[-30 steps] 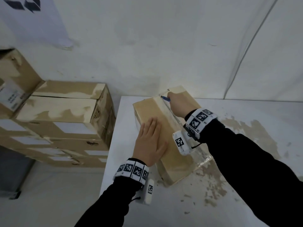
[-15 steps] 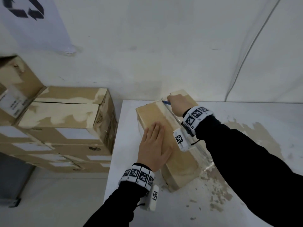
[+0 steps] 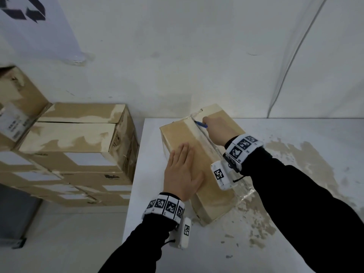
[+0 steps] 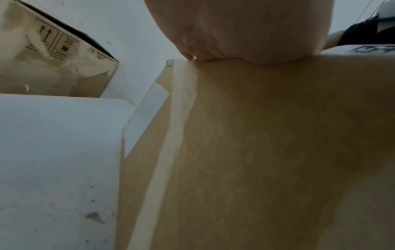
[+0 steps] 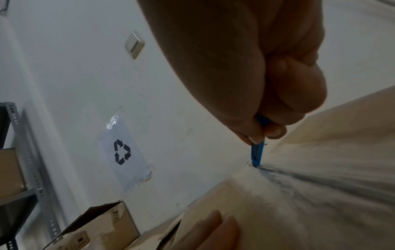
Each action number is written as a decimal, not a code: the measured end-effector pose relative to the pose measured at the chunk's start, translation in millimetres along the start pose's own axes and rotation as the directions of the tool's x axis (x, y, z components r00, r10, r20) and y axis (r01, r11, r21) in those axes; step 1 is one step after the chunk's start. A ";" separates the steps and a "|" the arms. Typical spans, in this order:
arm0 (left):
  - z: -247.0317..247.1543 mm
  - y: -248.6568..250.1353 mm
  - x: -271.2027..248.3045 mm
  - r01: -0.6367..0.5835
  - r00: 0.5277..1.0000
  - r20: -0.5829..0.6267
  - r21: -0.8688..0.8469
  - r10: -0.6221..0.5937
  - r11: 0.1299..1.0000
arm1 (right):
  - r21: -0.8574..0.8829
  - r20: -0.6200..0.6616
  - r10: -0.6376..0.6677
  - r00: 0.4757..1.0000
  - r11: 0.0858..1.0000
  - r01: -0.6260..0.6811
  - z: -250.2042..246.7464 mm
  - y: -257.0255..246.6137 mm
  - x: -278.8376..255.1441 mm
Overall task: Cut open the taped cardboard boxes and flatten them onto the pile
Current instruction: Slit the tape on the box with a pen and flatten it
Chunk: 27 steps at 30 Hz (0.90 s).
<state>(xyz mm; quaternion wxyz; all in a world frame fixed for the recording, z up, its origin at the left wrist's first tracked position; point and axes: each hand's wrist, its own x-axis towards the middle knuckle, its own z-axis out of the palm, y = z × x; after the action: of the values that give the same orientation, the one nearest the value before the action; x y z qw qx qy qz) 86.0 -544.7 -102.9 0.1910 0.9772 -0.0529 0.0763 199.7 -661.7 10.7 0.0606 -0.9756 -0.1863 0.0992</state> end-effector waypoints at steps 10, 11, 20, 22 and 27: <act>-0.6 -0.1 -1.3 0.007 1.000 -0.008 -0.001 -0.007 1.000 | 0.073 0.004 0.004 1.000 0.997 -0.004 21.4 17.5 -33.3; -0.4 -0.1 -0.5 0.008 1.000 -0.008 0.002 -0.008 1.000 | 0.086 -0.012 0.014 1.000 0.996 -0.013 25.6 21.7 -43.6; -0.4 2.6 1.0 0.026 1.000 0.009 -0.005 -0.026 1.000 | 0.063 0.004 0.088 0.996 0.994 -0.088 46.6 49.8 -123.7; -0.6 3.4 0.8 0.024 1.000 0.007 -0.019 -0.024 1.000 | 0.057 0.011 0.105 0.994 0.993 -0.106 47.2 56.6 -141.8; -2.5 3.7 1.1 0.018 1.000 0.025 0.012 -0.019 1.000 | 0.150 0.077 0.186 0.979 0.969 -0.196 42.3 74.2 -199.1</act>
<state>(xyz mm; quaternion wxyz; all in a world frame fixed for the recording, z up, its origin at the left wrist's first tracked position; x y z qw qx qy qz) 86.3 -547.3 -99.1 0.1854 0.9796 -0.0458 0.0623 35.3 -801.4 -7.8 0.1213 -0.9776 -0.0849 0.1495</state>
